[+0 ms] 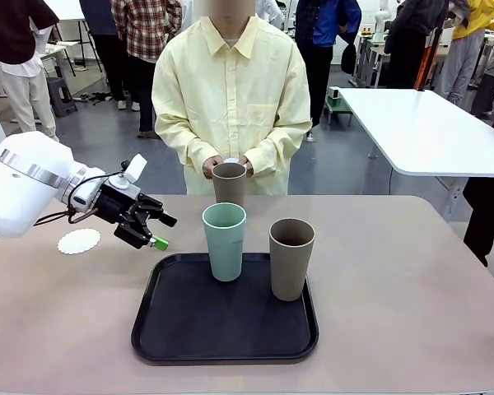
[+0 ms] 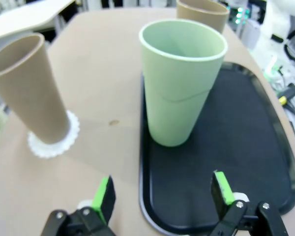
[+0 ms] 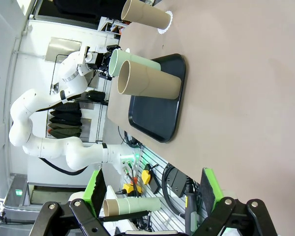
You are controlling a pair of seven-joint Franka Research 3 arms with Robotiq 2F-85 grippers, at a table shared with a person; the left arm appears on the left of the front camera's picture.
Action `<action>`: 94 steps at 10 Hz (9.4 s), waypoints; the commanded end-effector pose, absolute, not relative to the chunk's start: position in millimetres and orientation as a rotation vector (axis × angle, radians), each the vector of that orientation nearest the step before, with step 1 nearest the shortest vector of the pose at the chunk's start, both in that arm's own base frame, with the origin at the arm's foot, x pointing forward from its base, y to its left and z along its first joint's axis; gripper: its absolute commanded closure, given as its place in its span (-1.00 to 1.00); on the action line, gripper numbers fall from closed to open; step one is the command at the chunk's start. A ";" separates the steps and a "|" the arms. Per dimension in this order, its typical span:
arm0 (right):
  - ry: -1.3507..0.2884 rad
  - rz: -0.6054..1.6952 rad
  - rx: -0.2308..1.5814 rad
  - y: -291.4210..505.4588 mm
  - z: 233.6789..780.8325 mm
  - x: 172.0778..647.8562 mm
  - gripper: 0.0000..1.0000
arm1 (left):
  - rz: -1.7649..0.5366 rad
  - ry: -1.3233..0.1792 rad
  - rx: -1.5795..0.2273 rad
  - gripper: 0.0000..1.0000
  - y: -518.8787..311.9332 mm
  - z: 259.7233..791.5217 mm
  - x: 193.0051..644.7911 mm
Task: Place coasters on the table and set cups on them.
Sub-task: Take one Reusable plastic cup from the Flat Tray and place it on a coaster set by the human.
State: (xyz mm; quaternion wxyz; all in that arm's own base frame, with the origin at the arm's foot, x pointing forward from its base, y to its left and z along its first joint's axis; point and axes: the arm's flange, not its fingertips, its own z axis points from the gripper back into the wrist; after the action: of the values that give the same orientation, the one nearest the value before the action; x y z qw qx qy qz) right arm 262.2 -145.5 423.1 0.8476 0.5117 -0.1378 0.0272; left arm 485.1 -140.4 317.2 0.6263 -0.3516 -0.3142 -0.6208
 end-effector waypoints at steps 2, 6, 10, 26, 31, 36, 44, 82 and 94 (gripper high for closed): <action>-0.306 0.064 1.095 -145.9 422.8 263.9 -1.00 | -1.404 -0.821 -0.854 -1.00 -154.8 303.6 462.5; -0.306 0.064 1.095 -145.9 422.8 263.9 -1.00 | -1.436 -0.916 -0.935 -1.00 -165.6 285.3 451.5; -0.306 0.064 1.095 -145.9 422.8 263.9 -1.00 | -1.417 -0.960 -1.034 -1.00 -176.8 268.1 461.9; -0.306 0.064 1.095 -145.9 422.8 263.9 -1.00 | -1.423 -0.929 -1.161 -1.00 -227.5 240.8 490.6; -0.306 0.064 1.095 -145.9 422.8 263.9 -1.00 | -1.447 -0.918 -1.173 -1.00 -247.3 235.8 492.6; -0.306 0.064 1.095 -145.9 422.8 263.9 -1.00 | -1.480 -0.913 -1.189 0.20 -260.7 234.7 490.5; -0.306 0.064 1.095 -145.9 422.8 263.9 -1.00 | -1.427 -0.841 -1.154 -0.60 -248.6 333.0 447.9; -0.306 0.064 1.095 -145.9 422.8 263.9 -1.00 | -1.094 -1.167 -0.899 -0.69 136.4 352.0 504.3; -0.306 0.064 1.095 -145.9 422.8 263.9 -1.00 | -1.188 -1.100 -0.920 -0.69 124.9 260.1 539.0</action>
State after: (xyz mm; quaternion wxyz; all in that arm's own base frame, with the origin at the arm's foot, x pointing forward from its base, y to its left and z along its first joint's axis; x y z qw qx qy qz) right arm 262.1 -145.6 423.1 0.8476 0.5117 -0.1378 0.0270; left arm 534.6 122.8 260.1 0.6056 -0.3999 -0.4788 -0.4941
